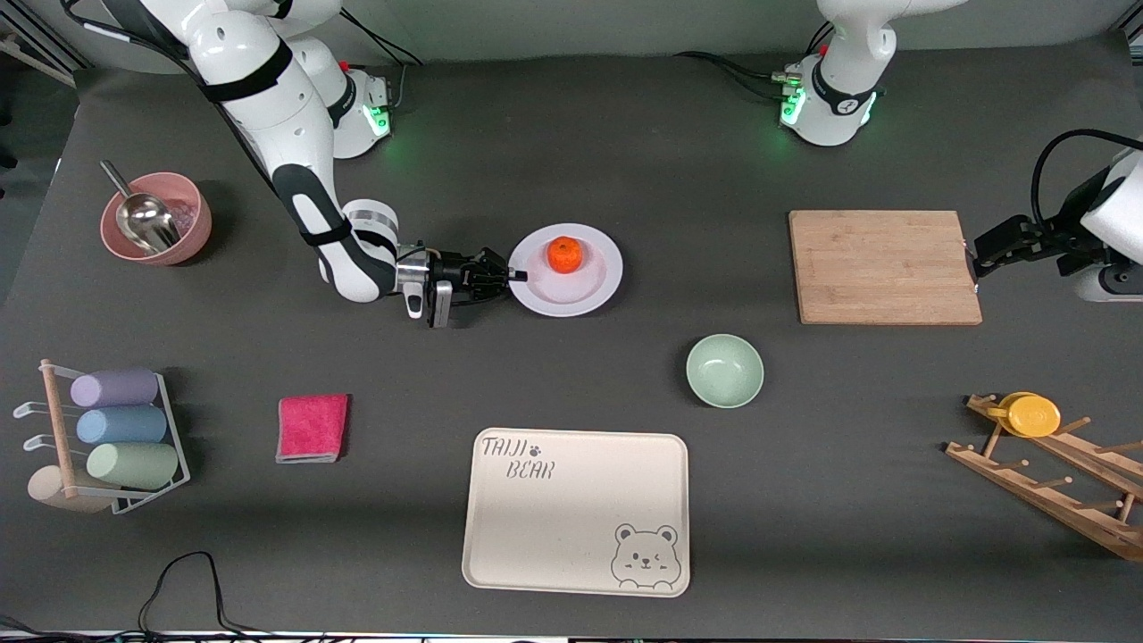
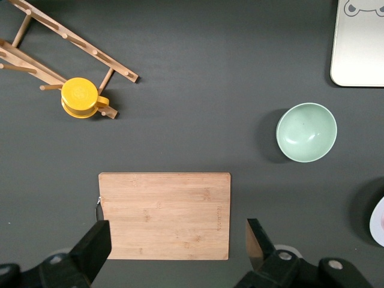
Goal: Place orange and plate with both arms
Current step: 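Slide the white plate by its rim onto the bear placemat with the right gripper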
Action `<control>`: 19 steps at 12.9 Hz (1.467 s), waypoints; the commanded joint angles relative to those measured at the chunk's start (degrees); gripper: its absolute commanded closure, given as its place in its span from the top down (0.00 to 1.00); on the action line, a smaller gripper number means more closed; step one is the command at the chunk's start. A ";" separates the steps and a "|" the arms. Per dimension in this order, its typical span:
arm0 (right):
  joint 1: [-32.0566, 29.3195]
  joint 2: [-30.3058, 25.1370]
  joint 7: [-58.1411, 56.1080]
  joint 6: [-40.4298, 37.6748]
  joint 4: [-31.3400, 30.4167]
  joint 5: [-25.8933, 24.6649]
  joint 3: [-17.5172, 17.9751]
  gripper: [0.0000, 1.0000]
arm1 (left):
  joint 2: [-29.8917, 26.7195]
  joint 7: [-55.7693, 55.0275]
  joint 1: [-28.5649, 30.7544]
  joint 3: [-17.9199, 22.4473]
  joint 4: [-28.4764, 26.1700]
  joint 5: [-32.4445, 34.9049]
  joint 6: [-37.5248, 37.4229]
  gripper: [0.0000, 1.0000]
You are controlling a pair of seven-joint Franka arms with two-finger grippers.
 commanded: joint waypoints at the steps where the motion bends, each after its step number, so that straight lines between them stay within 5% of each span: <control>1: 0.00 0.71 1.70 0.17 0.64 0.98 -0.33 0.00 | -1.36 1.16 -1.15 1.16 -0.29 -0.90 -1.69 1.00; 7: -0.17 -1.22 18.58 -1.50 0.64 0.54 -0.33 0.00 | -1.19 1.25 -3.16 1.77 -0.29 -0.99 -2.40 1.00; 11: -1.14 -4.91 26.22 -2.20 0.82 -1.04 -0.42 0.00 | -1.19 1.33 -5.99 5.55 -0.29 -0.99 -2.40 1.00; 19: -4.56 -3.69 38.00 -1.94 16.17 -2.53 -0.59 0.00 | -1.28 1.25 -5.72 5.38 -0.20 -0.99 -3.63 1.00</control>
